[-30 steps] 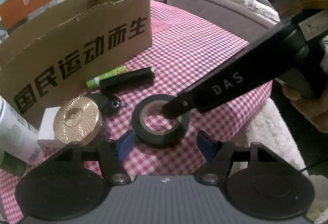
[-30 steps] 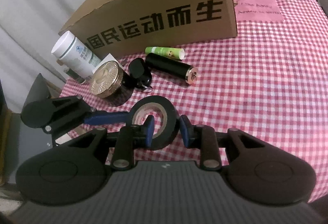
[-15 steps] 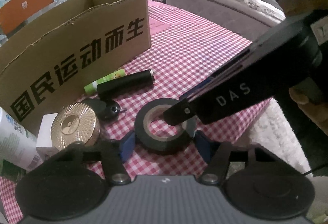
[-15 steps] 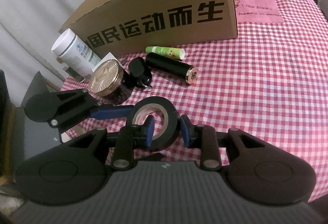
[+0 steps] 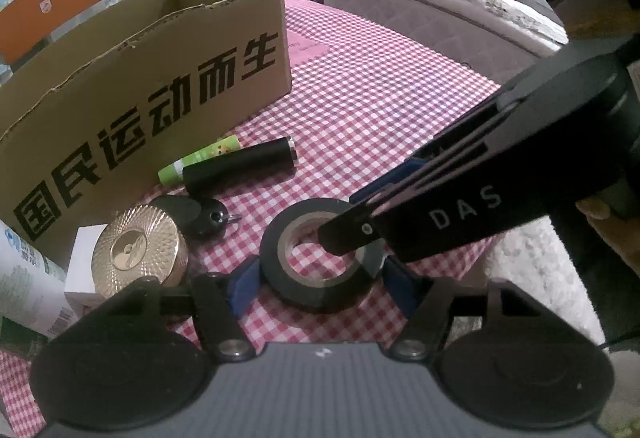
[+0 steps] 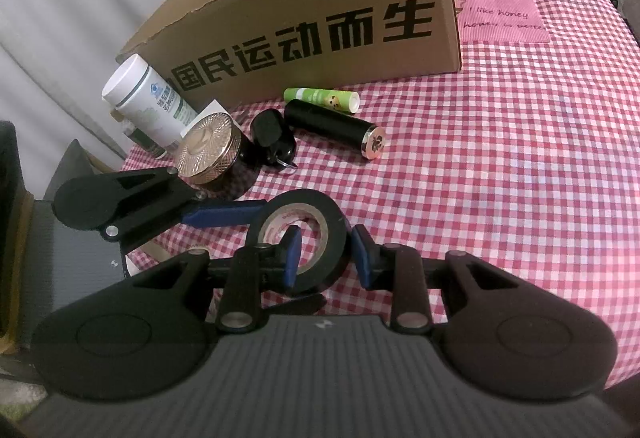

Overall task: Organize rigid objects
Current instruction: 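Lift the black tape roll with the right gripper and carry it over the box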

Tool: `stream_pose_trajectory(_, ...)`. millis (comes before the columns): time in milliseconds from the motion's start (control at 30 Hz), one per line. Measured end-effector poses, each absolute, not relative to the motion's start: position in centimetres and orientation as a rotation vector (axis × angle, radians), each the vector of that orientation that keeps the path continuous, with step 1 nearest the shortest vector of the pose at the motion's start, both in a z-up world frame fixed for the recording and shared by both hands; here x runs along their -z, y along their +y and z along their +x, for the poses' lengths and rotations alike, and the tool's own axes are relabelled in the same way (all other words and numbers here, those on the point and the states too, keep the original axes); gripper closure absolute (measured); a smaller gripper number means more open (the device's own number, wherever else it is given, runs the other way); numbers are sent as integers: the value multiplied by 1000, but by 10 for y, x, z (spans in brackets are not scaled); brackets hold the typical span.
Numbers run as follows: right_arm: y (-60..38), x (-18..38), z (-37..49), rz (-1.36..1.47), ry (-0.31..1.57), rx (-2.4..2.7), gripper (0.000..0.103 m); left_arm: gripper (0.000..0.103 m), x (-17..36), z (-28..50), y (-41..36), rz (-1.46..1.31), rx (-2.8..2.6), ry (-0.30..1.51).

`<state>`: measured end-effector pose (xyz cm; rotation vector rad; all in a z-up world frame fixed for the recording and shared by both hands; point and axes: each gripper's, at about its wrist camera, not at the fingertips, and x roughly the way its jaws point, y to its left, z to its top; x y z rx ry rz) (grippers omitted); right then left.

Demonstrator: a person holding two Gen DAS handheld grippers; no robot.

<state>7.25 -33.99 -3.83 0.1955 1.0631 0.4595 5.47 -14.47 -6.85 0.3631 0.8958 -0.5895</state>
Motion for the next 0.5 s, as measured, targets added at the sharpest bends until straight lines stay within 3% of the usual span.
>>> stream_pose_trajectory(500,-340,30,68,200,1037,-447,76,37,52,47,-143,354,583,843)
